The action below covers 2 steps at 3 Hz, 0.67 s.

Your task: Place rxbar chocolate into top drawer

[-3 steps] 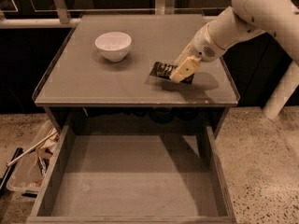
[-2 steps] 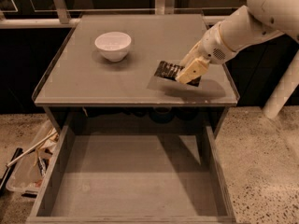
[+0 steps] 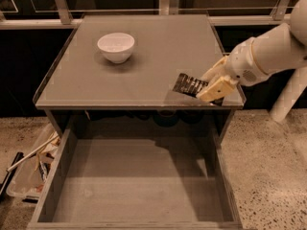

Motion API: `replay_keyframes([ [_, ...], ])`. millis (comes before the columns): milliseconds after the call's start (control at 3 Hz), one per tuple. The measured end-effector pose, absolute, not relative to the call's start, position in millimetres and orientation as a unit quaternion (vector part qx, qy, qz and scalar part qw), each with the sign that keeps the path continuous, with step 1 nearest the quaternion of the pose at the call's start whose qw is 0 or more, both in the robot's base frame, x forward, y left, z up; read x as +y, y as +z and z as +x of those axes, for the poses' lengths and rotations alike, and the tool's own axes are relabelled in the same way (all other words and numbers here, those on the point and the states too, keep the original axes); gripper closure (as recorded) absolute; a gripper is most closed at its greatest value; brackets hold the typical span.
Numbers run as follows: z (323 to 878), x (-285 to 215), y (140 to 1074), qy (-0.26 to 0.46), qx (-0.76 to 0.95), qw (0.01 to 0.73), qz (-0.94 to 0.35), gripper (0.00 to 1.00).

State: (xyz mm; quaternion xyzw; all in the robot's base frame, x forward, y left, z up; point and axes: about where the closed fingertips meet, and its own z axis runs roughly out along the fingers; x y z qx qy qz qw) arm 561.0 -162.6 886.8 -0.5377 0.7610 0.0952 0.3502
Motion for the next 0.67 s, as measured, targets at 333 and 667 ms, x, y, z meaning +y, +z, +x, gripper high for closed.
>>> replay_keyframes([
  [333,533,-175,871,0.09,0.767,0.35,-0.53,1.0],
  [667,482,-172,812,0.096,0.769,0.334,-0.536,1.0],
])
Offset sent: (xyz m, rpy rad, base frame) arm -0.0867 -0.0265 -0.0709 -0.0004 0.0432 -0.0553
